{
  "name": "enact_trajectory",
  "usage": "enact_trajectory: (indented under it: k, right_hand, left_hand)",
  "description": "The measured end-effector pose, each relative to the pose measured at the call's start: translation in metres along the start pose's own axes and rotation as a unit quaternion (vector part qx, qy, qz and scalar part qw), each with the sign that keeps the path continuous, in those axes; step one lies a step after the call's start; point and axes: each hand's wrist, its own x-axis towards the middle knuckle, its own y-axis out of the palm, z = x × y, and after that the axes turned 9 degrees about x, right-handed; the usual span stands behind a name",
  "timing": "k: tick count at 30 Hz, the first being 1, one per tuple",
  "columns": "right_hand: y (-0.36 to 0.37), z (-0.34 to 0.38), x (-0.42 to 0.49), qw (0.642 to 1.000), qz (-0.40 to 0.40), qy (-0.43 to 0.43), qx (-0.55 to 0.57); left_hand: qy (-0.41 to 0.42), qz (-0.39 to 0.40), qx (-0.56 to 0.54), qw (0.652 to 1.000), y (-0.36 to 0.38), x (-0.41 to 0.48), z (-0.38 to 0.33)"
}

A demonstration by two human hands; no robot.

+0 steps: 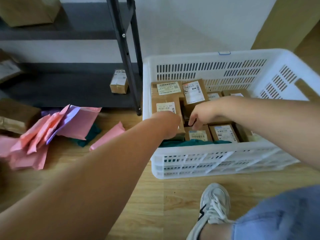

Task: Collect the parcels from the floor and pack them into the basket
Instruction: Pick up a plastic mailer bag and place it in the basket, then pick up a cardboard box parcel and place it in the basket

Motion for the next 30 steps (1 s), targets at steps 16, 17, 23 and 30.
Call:
enact_trajectory:
  k: [16, 17, 23, 30]
  right_hand:
    - [-0.001, 0.163, -0.066, 0.922, -0.342, -0.131, 0.128]
    - [0.005, 0.178, -0.065, 0.922, -0.338, -0.143, 0.122]
    - [0.031, 0.264, -0.036, 0.932, -0.266, -0.203, 0.141]
    - [0.054, 0.351, 0.006, 0.936, -0.207, -0.246, 0.141]
  left_hand:
    - [-0.284, -0.181, -0.003, 0.942, 0.042, -0.137, 0.153]
    - [-0.303, -0.171, -0.007, 0.937, 0.048, -0.146, 0.164]
    - [-0.416, -0.135, -0.044, 0.898, 0.097, -0.199, 0.223]
    - [-0.555, -0.067, -0.192, 0.806, 0.146, -0.233, 0.28]
